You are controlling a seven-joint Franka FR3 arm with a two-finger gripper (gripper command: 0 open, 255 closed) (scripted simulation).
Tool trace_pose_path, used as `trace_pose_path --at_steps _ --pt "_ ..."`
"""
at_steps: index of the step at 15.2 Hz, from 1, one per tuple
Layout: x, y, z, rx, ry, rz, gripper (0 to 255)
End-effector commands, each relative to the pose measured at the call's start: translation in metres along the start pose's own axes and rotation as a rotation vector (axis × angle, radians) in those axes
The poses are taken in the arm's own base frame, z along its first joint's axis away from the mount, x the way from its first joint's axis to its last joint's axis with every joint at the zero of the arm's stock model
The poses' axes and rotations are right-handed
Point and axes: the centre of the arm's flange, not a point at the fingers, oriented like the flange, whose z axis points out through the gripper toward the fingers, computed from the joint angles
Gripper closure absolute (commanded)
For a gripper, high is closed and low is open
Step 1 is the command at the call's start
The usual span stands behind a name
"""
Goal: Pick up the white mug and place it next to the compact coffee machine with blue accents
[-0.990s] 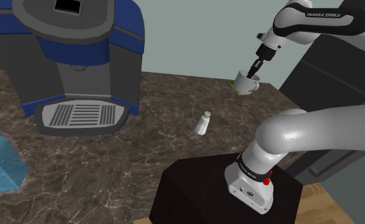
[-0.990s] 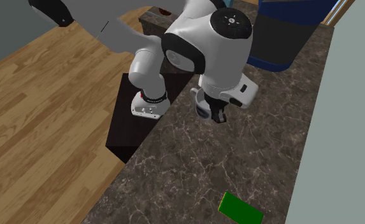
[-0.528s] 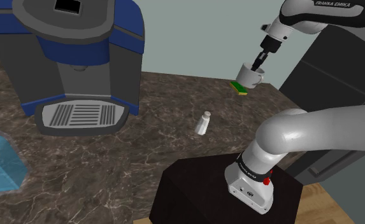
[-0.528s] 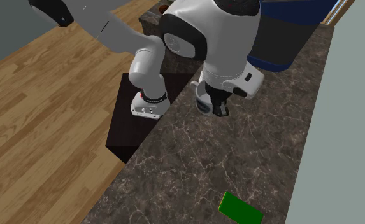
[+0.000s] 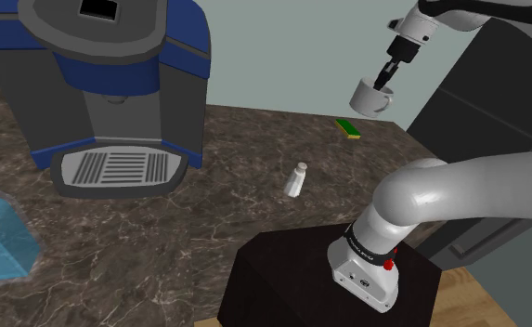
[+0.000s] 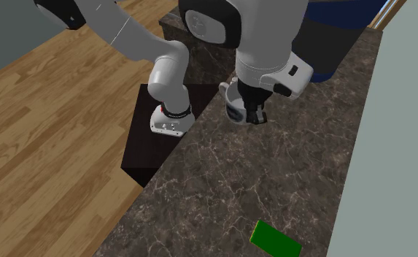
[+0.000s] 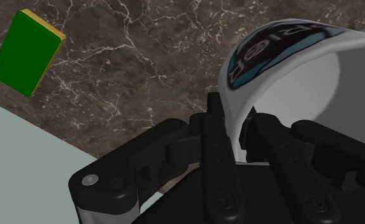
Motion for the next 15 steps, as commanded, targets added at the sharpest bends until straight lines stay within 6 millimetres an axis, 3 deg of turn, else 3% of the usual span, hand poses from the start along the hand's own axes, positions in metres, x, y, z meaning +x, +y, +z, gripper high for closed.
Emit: trace_pose_path --at_steps 1,15 --pt "0.001 0.000 -0.011 0.000 0.000 0.000 255" --pt "0.008 -0.004 -0.084 0.000 0.000 0.000 255"
